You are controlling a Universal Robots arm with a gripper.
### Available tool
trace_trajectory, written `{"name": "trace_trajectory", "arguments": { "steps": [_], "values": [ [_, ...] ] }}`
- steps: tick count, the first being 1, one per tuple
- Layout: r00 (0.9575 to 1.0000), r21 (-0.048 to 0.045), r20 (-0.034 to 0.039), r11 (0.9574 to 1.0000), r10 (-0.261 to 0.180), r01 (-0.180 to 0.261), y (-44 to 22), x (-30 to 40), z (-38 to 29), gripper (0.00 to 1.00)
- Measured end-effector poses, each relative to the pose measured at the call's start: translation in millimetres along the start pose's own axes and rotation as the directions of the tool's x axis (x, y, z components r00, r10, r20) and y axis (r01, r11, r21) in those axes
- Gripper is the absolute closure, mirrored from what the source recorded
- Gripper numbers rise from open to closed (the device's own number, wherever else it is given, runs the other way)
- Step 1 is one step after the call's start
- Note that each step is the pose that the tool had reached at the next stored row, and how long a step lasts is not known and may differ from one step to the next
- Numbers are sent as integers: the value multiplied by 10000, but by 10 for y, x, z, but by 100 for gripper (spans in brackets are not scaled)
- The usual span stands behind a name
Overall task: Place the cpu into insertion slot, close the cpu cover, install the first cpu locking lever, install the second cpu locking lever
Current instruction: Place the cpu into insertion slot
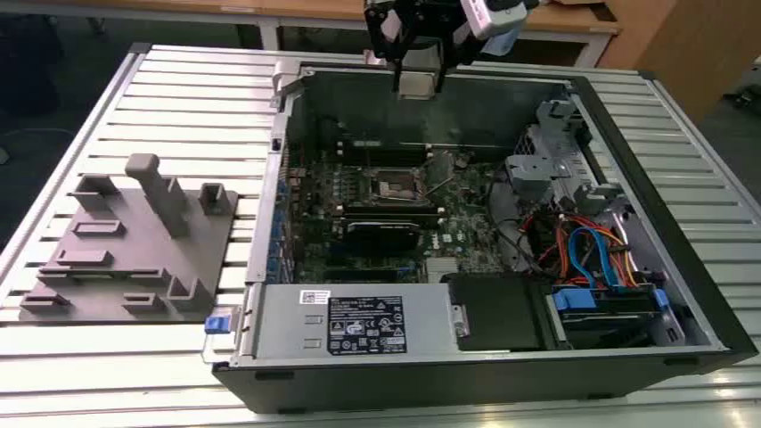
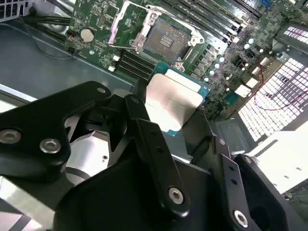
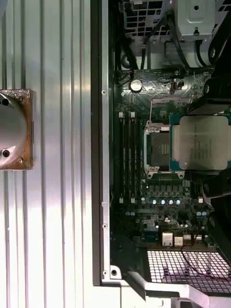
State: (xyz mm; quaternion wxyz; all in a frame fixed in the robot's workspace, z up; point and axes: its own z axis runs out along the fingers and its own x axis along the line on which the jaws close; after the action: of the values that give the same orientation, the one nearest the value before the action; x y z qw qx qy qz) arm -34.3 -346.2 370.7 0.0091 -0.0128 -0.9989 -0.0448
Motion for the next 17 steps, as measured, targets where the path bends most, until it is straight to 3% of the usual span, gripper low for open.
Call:
{"name": "trace_trajectory", "arguments": {
  "steps": [14, 17],
  "values": [
    [10000, 1, 1, 10000, 15, -15, 0, 0, 0, 46],
    [9995, -5, 27, 9995, 310, -310, 0, 0, 2, 46]
  ]
}}
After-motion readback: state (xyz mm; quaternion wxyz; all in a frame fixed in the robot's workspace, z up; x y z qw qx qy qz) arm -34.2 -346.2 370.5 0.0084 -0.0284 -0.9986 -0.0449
